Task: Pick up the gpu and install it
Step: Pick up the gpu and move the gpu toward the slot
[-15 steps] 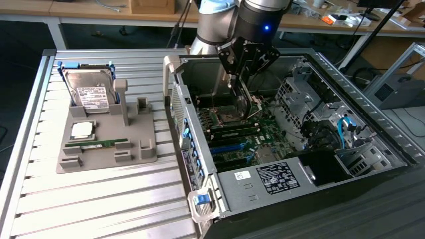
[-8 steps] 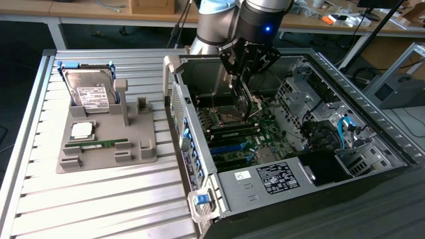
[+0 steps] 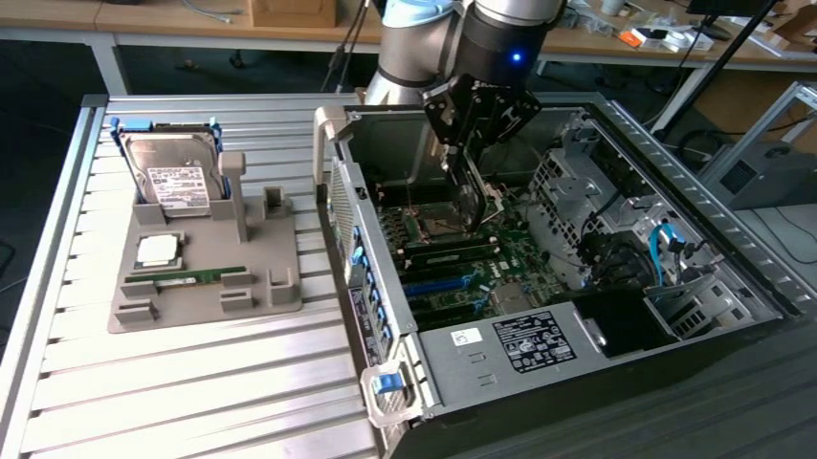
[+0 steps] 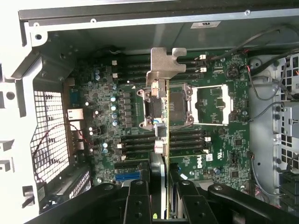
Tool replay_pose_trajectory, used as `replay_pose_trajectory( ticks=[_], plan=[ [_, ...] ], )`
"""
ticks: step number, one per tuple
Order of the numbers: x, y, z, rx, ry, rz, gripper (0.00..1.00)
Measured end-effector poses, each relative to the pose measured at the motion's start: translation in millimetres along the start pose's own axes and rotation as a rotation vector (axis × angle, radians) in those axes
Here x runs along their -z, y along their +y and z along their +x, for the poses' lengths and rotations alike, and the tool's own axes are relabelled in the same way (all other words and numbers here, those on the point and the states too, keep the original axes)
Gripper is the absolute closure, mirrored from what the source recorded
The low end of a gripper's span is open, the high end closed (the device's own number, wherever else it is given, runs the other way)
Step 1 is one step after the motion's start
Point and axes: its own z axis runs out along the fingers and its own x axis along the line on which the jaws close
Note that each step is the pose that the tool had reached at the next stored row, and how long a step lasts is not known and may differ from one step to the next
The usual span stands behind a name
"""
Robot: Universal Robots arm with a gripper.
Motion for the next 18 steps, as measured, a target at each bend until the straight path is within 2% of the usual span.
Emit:
replay_pose_trajectory(
  ticks=[18],
  plan=[
    [-5.9, 0.4, -7.8, 0.000, 0.0001, 0.0005, 0.73]
  ],
)
